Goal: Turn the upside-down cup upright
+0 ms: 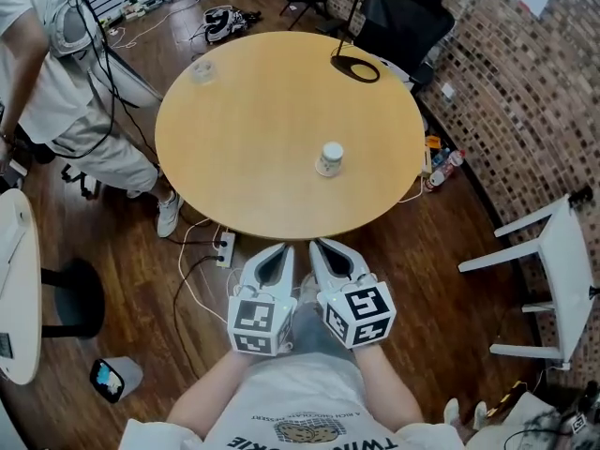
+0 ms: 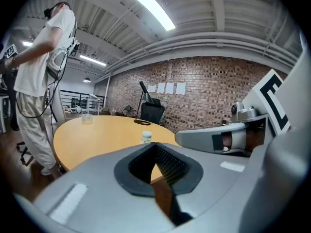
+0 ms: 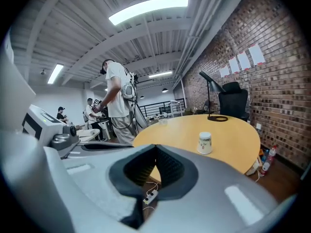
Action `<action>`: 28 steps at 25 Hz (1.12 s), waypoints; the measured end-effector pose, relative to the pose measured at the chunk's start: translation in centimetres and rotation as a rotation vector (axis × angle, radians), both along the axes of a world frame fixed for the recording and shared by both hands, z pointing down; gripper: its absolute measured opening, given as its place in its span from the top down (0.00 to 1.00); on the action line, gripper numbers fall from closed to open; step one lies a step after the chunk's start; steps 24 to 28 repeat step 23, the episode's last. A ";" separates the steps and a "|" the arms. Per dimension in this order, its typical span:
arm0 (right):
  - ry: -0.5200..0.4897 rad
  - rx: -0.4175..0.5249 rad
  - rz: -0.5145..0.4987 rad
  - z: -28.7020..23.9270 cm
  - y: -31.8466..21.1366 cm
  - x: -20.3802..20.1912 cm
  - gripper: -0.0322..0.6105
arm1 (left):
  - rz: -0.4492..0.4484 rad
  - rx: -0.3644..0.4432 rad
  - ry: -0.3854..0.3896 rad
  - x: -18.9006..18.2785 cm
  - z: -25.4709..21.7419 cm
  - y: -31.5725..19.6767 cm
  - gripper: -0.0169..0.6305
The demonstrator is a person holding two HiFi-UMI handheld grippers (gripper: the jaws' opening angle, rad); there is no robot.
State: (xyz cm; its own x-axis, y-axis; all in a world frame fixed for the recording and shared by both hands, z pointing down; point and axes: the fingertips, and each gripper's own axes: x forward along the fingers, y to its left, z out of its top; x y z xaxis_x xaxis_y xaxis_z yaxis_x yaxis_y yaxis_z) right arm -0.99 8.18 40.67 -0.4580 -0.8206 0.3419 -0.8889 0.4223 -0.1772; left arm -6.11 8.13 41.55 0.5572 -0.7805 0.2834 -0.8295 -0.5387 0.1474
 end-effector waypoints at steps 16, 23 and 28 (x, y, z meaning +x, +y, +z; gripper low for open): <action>0.023 0.048 0.029 -0.6 11.3 5.8 0.95 | 0.011 0.018 -0.007 6.6 -1.1 10.9 0.97; 0.008 0.046 0.021 -0.2 15.8 9.6 0.95 | 0.007 0.007 -0.016 10.5 -0.6 15.7 0.97; 0.008 0.046 0.021 -0.2 15.8 9.6 0.95 | 0.007 0.007 -0.016 10.5 -0.6 15.7 0.97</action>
